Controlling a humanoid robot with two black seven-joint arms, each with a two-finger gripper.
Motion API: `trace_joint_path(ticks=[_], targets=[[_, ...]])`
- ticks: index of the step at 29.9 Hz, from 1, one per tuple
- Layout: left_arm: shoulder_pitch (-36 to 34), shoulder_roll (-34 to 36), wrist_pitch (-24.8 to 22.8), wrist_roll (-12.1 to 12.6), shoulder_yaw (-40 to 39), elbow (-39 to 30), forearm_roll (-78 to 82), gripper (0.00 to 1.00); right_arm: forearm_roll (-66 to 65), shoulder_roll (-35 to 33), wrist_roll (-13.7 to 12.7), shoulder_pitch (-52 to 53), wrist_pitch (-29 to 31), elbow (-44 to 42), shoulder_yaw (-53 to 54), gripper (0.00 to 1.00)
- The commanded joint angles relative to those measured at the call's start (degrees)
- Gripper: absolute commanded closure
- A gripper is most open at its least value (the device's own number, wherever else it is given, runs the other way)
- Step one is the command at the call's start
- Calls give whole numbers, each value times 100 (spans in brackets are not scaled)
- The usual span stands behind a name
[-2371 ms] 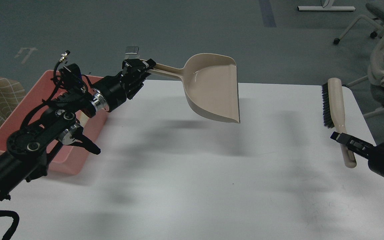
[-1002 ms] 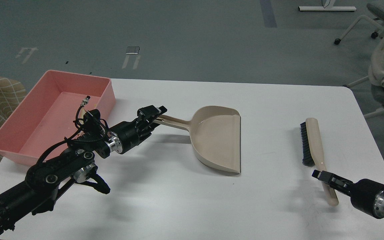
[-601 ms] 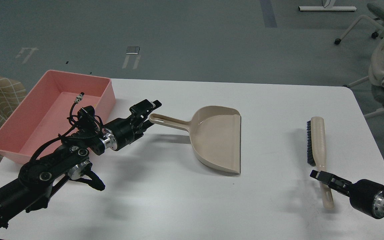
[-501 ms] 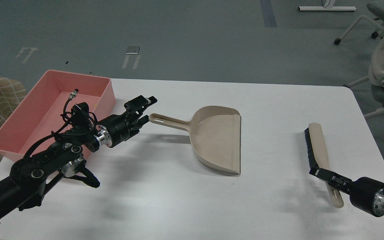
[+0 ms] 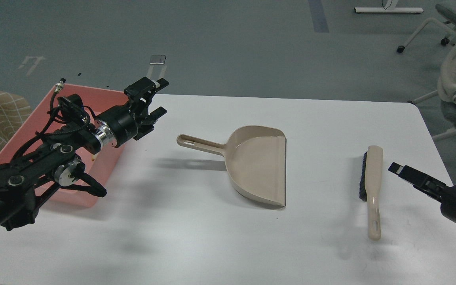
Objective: Sweep and dump garbage into bin
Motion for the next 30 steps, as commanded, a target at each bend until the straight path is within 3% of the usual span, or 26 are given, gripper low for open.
trace_joint_path(ticks=[1,8,16,22,30], targets=[[-174,190,-28,-9,-20,-77,-262,3,1,-59,-3,-2,1,-19,422,1],[-281,375,-63,-61,-880,-227,-736,3,571,362,-47,339,1,34,1285,0],[-17,402,-396,-70,-2505,-245,-1553,2,1730,1942,-21,1894,1,-98,1451,0],[27,322,-485,-79,-2832,-148,-2195,2,2557,3068,-30,2351,1,-133,1777,0],[36,-161,-485,-35,-2841,440,-2249,2,3690,3429,-30,2828,-699,-862,1768,0]])
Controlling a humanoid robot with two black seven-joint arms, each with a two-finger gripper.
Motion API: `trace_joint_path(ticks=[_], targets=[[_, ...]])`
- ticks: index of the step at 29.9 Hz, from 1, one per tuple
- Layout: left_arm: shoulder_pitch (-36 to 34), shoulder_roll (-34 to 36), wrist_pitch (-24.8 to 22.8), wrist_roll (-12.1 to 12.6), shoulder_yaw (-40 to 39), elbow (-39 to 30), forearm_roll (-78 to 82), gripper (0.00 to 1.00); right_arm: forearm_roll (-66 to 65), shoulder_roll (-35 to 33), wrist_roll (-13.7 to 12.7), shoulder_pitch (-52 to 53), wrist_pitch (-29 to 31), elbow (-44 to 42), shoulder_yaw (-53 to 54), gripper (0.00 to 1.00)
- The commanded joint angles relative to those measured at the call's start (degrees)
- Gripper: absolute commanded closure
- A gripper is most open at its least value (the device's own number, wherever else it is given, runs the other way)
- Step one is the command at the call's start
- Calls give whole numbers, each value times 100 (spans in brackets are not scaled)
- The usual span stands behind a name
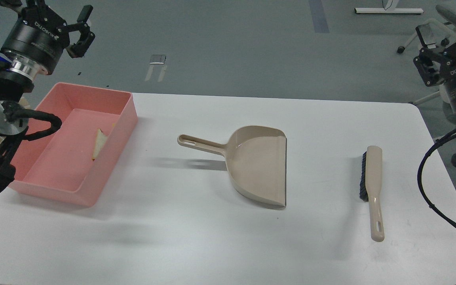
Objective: Sweep and dump garbage into bin
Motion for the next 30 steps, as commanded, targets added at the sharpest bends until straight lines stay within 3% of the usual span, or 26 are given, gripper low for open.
trace_joint_path(ticks=[1,4,14,30], targets=[[-1,-201,-3,23,15,266,38,2,808,276,7,166,-142,-513,-15,0],[43,-253,14,6,94,354,74,2,1486,479,16,263,-116,-988,-33,0],[201,-710,6,15,7,715,-5,2,1592,488,95,904,-177,-2332,-24,0],[193,-1431,49,50,-240,785,-58,2,1610,699,130,1318,-327,-2580,-68,0]])
